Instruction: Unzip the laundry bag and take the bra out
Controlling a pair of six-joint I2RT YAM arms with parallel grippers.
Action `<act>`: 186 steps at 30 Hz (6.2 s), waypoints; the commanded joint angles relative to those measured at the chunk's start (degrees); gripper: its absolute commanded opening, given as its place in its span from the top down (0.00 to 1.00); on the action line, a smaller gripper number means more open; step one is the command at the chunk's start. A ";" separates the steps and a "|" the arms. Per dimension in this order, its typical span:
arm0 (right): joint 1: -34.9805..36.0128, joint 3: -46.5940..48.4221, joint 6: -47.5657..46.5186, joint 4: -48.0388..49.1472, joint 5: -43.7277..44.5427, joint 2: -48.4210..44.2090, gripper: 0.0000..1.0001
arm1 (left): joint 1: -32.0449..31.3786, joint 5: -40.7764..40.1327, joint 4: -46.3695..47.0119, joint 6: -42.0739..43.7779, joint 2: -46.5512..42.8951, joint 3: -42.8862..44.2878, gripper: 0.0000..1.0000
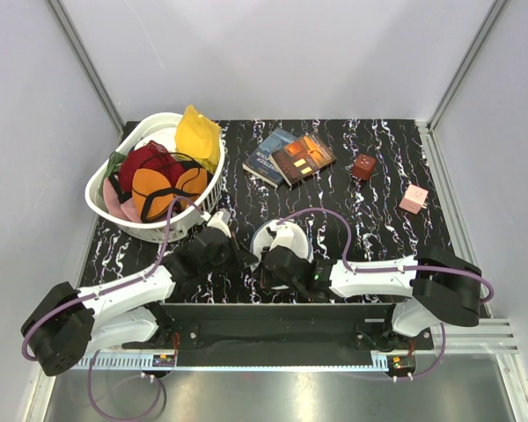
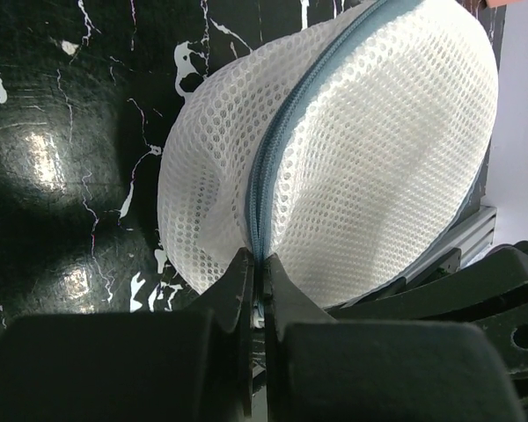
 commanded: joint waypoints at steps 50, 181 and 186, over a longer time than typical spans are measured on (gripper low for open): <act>0.43 -9.22 4.41 -4.79 5.71 -12.29 1.00 | 2.87 -2.33 -4.54 11.22 6.81 11.97 0.94; 0.43 3.88 0.36 -2.15 0.34 0.99 1.00 | -0.82 -2.33 0.29 3.76 2.42 3.01 0.77; 0.51 3.61 0.45 -2.15 0.34 0.81 1.00 | -0.82 -2.33 0.29 3.84 3.47 3.89 0.96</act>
